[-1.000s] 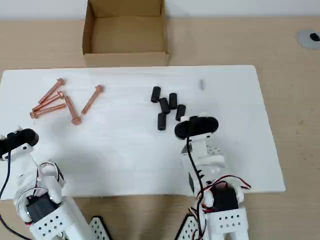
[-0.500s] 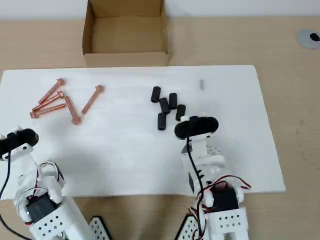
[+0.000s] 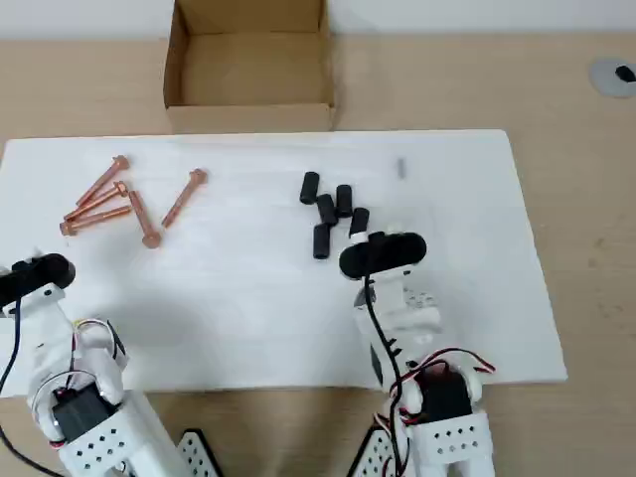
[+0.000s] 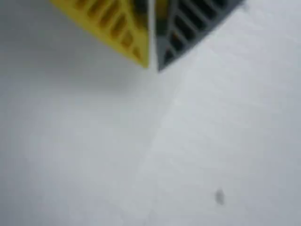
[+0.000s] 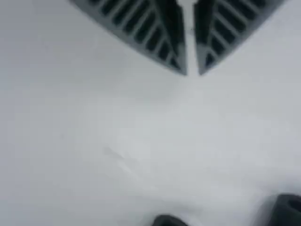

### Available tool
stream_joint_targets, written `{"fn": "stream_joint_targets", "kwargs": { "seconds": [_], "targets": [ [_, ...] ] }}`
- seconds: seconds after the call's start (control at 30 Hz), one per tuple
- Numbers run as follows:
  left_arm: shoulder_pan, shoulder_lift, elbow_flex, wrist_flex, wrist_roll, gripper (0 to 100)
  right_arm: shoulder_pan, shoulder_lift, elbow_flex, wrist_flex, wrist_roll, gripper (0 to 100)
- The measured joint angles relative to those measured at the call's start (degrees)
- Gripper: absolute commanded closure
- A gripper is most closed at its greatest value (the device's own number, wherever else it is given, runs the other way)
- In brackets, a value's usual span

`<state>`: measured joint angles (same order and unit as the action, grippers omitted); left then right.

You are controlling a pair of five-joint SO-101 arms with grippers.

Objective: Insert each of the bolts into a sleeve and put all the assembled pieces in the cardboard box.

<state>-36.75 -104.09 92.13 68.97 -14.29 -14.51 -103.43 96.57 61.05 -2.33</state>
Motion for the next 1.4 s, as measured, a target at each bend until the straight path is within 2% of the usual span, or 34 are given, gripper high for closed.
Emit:
{"fn": "stream_joint_targets", "kwargs": {
  "seconds": [0.2, 0.37, 0.57, 0.73, 0.83, 0.93, 1.17, 1.27, 1.4],
  "targets": [
    [7.2, 4.2, -9.1, 3.9, -1.9, 95, 1.6, 0.0, -2.0, 0.0, 0.0, 98.8],
    [9.8, 19.9, -20.2, 2.9, -3.3, 94, 1.8, 3.7, -12.2, 1.1, 0.0, 98.8],
    [10.1, 48.6, -45.4, 5.6, -1.0, 94, 1.8, 29.4, -33.2, 1.5, 0.0, 98.8],
    [10.1, 74.3, -67.3, 11.3, -4.0, 94, 1.8, 56.4, -56.2, 5.5, 0.0, 98.8],
    [10.3, 88.5, -79.7, 11.8, -9.4, 94, 1.8, 70.3, -69.5, 8.1, 0.0, 98.8],
    [12.3, 100.0, -90.9, 11.8, -17.9, 94, 1.8, 80.9, -79.2, 8.7, 0.0, 98.8],
    [16.3, 119.4, -111.2, 11.8, -36.6, 92, 1.8, 93.1, -88.4, 8.7, 0.0, 98.8],
    [16.9, 126.6, -117.6, 10.5, -39.3, 87, 1.8, 94.9, -88.8, 8.7, 0.0, 98.8],
    [16.9, 135.7, -124.5, 8.3, -42.3, 87, 1.8, 95.6, -88.8, 8.7, 0.0, 98.8]
  ]
}}
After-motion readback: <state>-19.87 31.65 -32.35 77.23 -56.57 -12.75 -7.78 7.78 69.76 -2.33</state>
